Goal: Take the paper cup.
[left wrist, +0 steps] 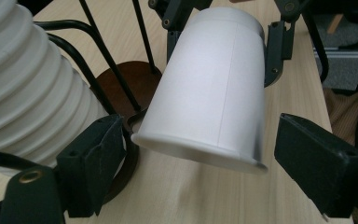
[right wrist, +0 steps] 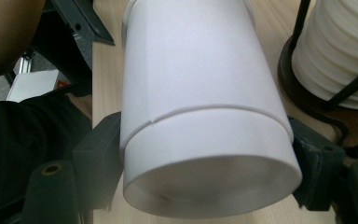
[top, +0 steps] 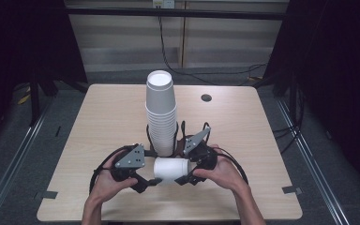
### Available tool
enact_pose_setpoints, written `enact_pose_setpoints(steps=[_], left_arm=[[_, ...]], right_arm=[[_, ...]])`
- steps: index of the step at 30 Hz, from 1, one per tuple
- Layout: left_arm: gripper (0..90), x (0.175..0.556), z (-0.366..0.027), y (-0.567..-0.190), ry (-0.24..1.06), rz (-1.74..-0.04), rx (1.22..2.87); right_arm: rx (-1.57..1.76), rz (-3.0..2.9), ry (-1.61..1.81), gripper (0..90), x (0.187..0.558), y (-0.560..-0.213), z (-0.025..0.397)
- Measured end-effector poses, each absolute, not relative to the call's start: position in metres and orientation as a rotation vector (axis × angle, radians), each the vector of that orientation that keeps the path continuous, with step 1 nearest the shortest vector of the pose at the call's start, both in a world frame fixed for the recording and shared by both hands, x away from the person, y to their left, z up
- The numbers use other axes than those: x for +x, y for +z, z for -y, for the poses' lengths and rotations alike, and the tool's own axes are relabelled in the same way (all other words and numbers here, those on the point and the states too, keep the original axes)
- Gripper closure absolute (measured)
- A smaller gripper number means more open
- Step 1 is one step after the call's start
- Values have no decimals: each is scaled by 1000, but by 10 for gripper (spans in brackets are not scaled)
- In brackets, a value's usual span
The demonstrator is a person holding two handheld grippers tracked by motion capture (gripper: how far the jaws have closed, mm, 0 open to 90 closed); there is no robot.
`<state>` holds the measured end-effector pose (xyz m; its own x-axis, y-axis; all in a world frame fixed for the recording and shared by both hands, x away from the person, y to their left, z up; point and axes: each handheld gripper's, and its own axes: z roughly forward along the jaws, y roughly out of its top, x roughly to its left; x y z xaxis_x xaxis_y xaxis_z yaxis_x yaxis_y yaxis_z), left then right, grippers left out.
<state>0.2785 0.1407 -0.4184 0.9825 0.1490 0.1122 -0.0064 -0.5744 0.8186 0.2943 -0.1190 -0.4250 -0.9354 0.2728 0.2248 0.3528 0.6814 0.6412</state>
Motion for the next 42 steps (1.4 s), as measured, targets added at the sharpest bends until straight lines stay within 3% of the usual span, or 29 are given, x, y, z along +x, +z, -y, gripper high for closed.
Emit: enact_pose_setpoints(steps=[18, 42], left_arm=[[159, 278, -161, -431, 179, -229, 2062], [156, 272, -171, -448, 149, -270, 1949]], right_arm=[[-644, 2707, -1287, 233, 289, -433, 137], [-618, 2574, -1612, 231, 281, -443, 133]])
